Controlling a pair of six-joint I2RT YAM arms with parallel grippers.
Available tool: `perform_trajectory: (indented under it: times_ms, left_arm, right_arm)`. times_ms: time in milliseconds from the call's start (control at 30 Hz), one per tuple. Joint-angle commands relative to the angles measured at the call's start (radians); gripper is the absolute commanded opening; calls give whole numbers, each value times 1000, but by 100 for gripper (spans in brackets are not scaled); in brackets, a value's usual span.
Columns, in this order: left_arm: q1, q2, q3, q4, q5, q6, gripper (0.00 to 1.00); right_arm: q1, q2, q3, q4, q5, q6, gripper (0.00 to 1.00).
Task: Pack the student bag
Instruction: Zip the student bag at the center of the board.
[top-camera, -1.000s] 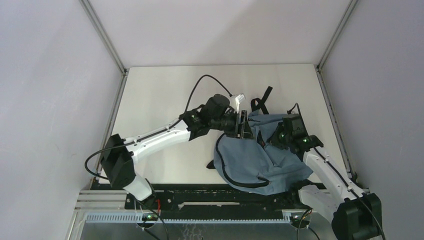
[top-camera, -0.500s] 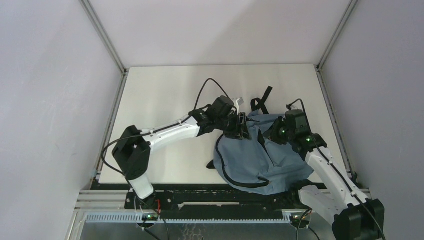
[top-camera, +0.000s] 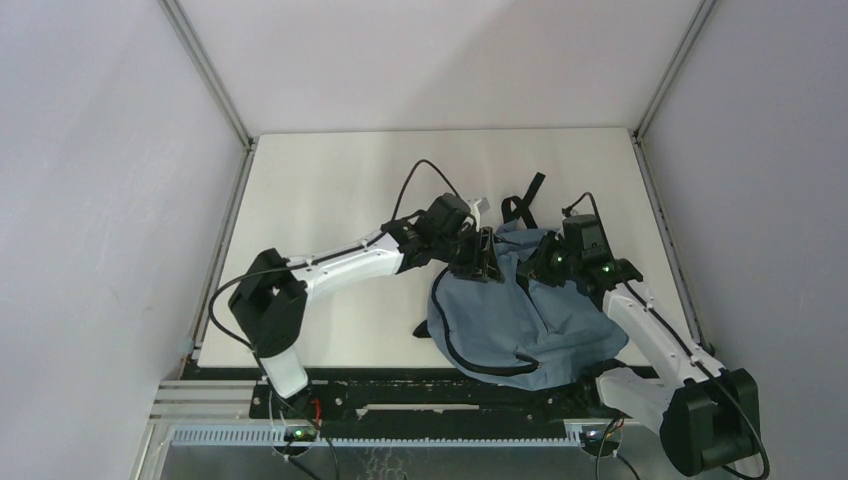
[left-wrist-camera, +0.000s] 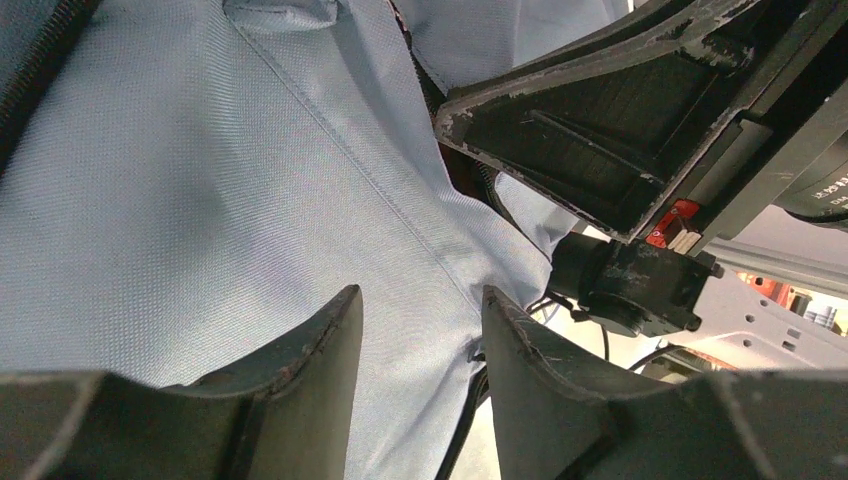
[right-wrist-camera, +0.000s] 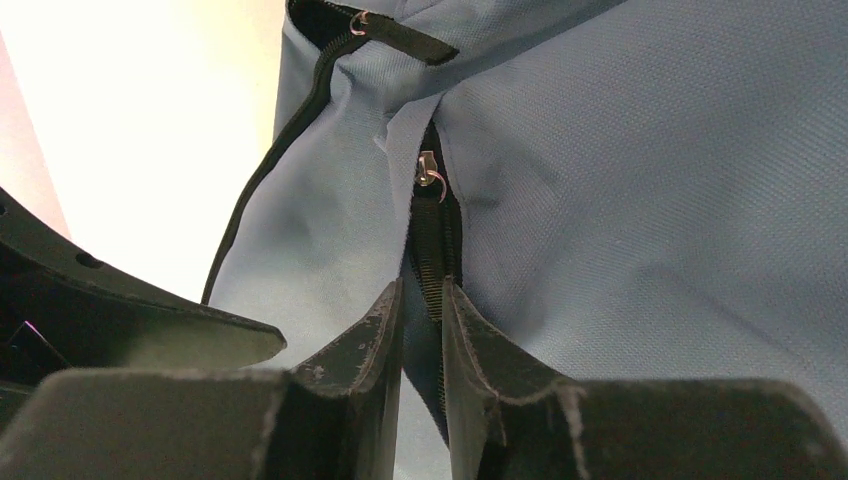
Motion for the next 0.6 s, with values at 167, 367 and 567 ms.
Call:
perform_trajectory:
  times_ms: [167, 367, 567]
  left_arm:
    - [3, 22, 34, 50, 52, -23, 51]
    - [3, 27, 34, 55, 56, -26, 51]
    - [2, 31, 25, 67, 66, -35, 50]
  right_arm:
    - [0, 73, 9, 93, -27, -18, 30]
    - [0, 129, 8, 135, -36, -19, 31]
    - [0, 160, 8, 151, -19, -16, 25]
